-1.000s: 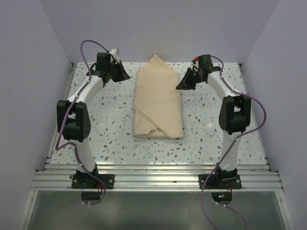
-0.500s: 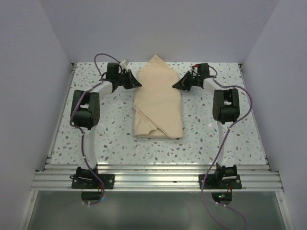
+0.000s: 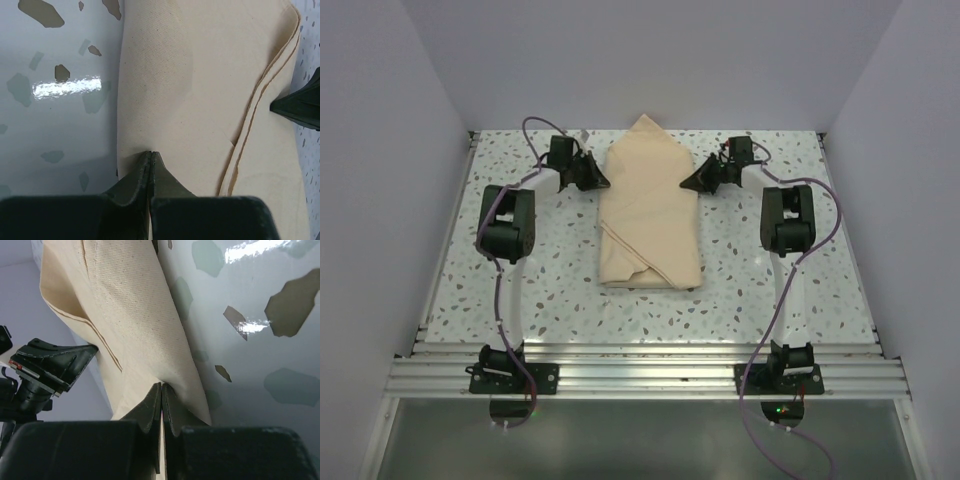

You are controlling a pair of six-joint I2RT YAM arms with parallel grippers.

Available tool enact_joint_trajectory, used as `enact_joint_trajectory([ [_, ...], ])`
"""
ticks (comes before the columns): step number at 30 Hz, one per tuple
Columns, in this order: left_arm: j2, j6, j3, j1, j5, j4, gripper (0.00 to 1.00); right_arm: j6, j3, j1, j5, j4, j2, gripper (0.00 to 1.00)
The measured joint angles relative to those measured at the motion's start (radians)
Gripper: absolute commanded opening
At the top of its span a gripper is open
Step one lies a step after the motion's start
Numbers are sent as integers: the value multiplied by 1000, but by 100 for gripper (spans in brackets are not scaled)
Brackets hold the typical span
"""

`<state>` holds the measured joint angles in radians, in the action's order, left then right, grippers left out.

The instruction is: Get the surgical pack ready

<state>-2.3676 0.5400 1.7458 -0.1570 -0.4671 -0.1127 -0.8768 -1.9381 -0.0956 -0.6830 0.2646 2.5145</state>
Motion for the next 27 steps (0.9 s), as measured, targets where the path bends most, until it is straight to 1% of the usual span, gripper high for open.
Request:
enact_joint_trajectory([
  [4,0,2,13,0,0,-5,0,-35,-5,5,-1,-40,0,0],
  [7,-4,23,70,2,-10,-7,0,-88,-29,13,-9,-103,2,0],
  [13,-13,125,120,16,-42,121,0,-175,-154,21,-10,-190,45,0],
  [17,-99,175,204,27,-41,127,0,-200,-195,23,20,-186,85,0],
  [21,-181,198,241,31,-16,77,0,-217,-198,23,58,-147,147,0],
  [22,-200,218,254,31,-24,77,0,-237,-199,23,46,-148,162,0],
  [25,-220,241,335,32,13,-2,0,-246,-214,25,57,-141,164,0],
  [27,-224,256,359,32,44,-39,0,-249,-214,24,62,-141,164,0],
])
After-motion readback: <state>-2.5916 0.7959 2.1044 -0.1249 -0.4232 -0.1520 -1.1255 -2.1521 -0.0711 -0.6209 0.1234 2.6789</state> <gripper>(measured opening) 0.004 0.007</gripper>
